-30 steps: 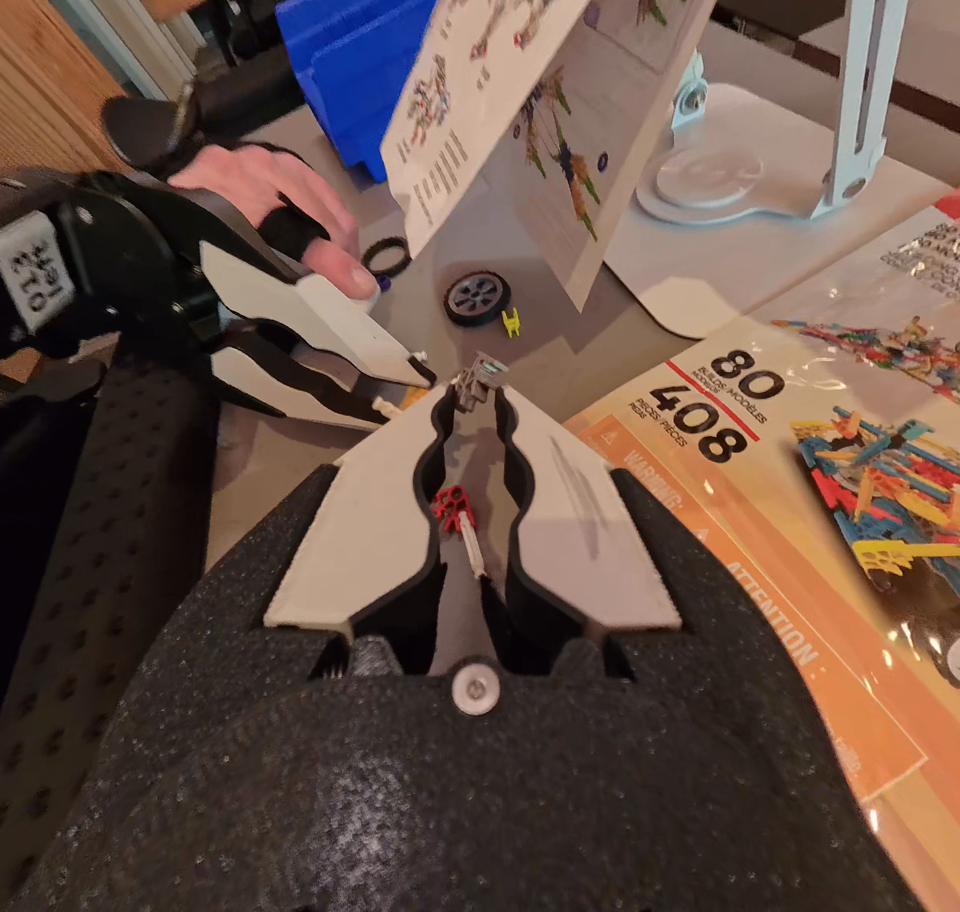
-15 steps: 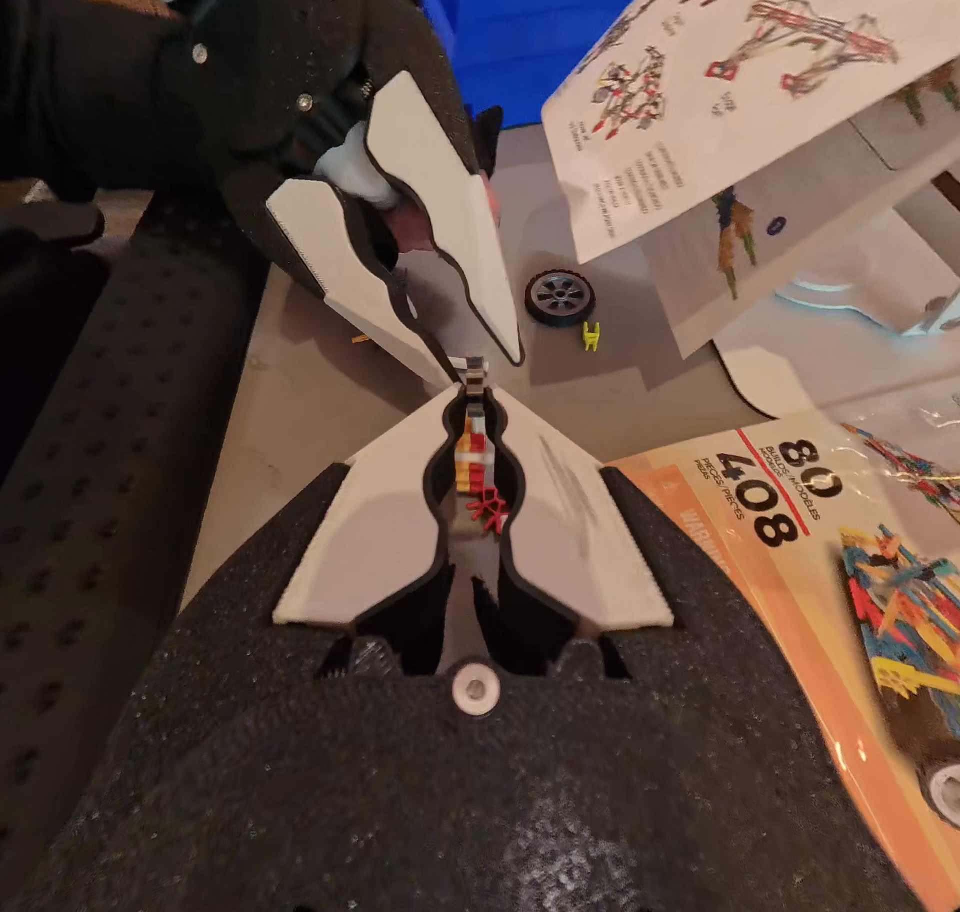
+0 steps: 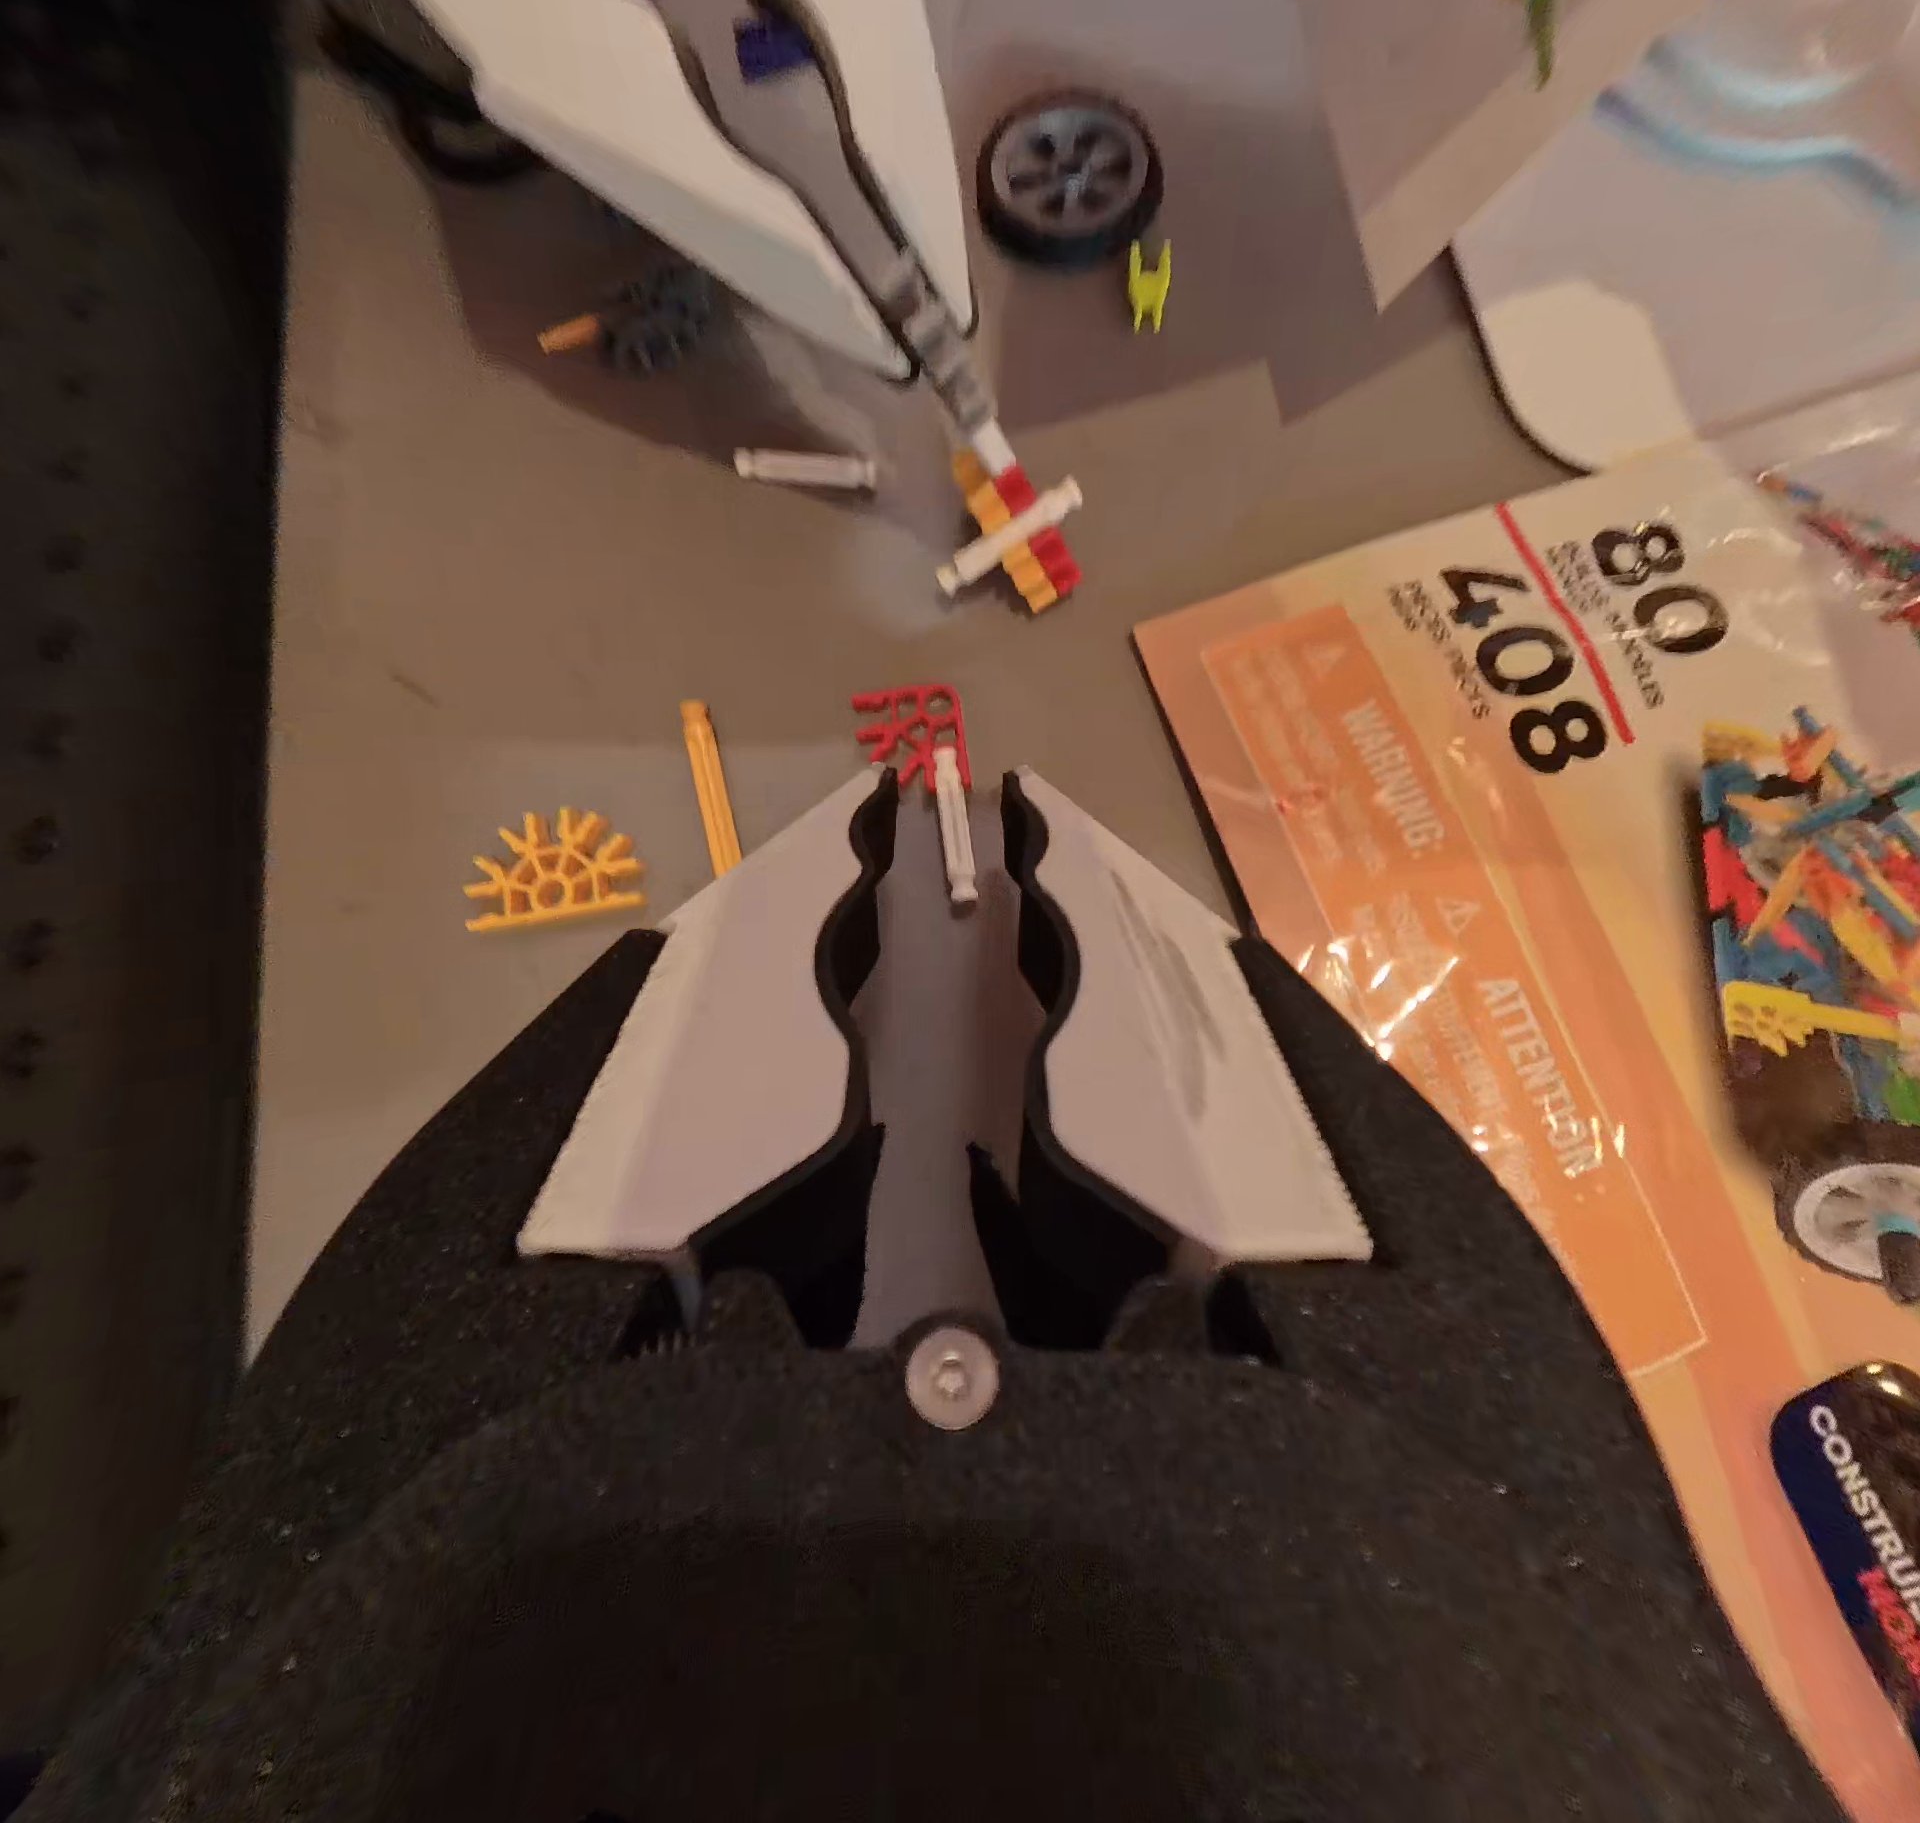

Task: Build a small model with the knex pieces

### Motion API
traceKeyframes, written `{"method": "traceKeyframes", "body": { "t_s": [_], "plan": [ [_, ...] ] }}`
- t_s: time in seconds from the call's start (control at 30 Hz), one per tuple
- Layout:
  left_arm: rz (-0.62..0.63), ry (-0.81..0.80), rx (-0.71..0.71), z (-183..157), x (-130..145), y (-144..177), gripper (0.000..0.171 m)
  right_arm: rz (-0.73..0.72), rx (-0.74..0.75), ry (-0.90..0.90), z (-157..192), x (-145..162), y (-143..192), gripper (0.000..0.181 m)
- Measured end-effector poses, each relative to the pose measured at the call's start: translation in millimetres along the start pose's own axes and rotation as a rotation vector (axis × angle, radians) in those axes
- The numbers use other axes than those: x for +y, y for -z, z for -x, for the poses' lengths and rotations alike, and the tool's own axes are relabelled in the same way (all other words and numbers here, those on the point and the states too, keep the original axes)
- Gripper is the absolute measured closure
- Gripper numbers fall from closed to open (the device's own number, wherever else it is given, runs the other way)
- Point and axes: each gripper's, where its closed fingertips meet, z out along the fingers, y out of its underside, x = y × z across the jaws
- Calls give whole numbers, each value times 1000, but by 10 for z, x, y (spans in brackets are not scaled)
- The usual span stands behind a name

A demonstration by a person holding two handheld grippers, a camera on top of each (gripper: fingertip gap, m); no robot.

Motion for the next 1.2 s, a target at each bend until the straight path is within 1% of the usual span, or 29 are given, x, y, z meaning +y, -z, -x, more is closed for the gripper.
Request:
{"method": "traceKeyframes", "body": {
  "t_s": [0.13,0.23,0.33,0.6,0.8,0.9,0.97,1.07,1.13,1.2],
  "plan": [
    [16,64,-1,68,-10,-11,166,111,6,34,11,194,-117,164],
    [16,78,22,75,-16,-51,166,111,24,33,-21,187,-122,176],
    [28,67,2,109,9,-115,164,110,23,36,-26,194,-110,177],
    [8,65,-25,157,21,-137,151,19,44,37,-65,32,-5,177],
    [-19,41,-29,136,-19,-83,147,-70,52,50,-66,-129,104,177],
    [-33,-6,-52,120,-61,-45,146,-119,51,55,-61,-208,159,177],
    [-64,-57,-62,87,-120,-15,145,-148,52,66,-49,-263,189,177],
    [-117,-179,-116,46,-237,50,140,-177,38,61,-21,-316,219,177],
    [-166,-308,-136,-58,-334,102,138,-191,14,45,7,-341,231,177],
    [-171,-425,-180,-129,-373,116,138,-206,-6,43,45,-371,245,177]
  ]
}}
